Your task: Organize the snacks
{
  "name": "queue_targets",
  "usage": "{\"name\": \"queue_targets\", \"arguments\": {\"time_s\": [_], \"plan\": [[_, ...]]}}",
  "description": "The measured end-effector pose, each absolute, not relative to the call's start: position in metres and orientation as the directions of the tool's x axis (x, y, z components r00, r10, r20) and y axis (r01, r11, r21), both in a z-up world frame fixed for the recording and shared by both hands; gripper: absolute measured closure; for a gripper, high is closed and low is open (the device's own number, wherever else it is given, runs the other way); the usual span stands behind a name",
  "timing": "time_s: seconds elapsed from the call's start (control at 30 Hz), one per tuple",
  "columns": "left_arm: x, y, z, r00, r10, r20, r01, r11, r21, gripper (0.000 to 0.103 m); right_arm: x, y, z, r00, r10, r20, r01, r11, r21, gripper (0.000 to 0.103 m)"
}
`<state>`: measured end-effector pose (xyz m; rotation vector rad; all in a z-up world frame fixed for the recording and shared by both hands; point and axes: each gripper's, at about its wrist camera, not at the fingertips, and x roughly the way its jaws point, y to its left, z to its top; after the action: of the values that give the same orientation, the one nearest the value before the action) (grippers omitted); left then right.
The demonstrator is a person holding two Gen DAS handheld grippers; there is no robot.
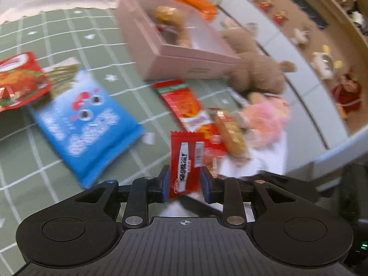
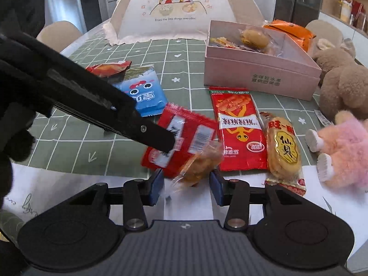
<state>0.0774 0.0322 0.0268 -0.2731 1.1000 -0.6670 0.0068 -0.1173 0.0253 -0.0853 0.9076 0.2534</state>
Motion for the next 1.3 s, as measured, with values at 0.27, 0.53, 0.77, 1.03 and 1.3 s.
{"name": "queue_targets", "arguments": {"time_s": [0.27,0.53,0.77,1.03,1.3], "plan": [[0.089,0.025,0.019,0.333,-0.518,-0.788,0.322,0.848,-0.421,0.073,-0.005,-0.138,0.036,0.593,0.152,-0.79,-0.187,0.981,0.048,0.057],[0.091,0.033,0.021,0.357,-0.466,-0.81,0.312,0.876,-0.367,0.073,0.006,-0.144,0.035,0.589,0.161,-0.792,-0.145,0.985,0.092,0.055],[0.095,0.024,0.016,0.312,-0.534,-0.785,0.333,0.836,-0.436,0.073,0.005,-0.15,0.028,0.589,0.109,-0.801,-0.109,0.993,0.055,0.065],[0.096,0.024,0.012,0.318,-0.515,-0.796,0.31,0.85,-0.426,0.075,0.01,-0.153,0.038,0.619,0.118,-0.776,-0.096,0.993,0.075,0.065],[0.099,0.027,0.004,0.3,-0.591,-0.749,0.255,0.806,-0.534,0.075,0.023,-0.148,0.028,0.612,0.13,-0.78,-0.122,0.99,0.069,0.065]]}}
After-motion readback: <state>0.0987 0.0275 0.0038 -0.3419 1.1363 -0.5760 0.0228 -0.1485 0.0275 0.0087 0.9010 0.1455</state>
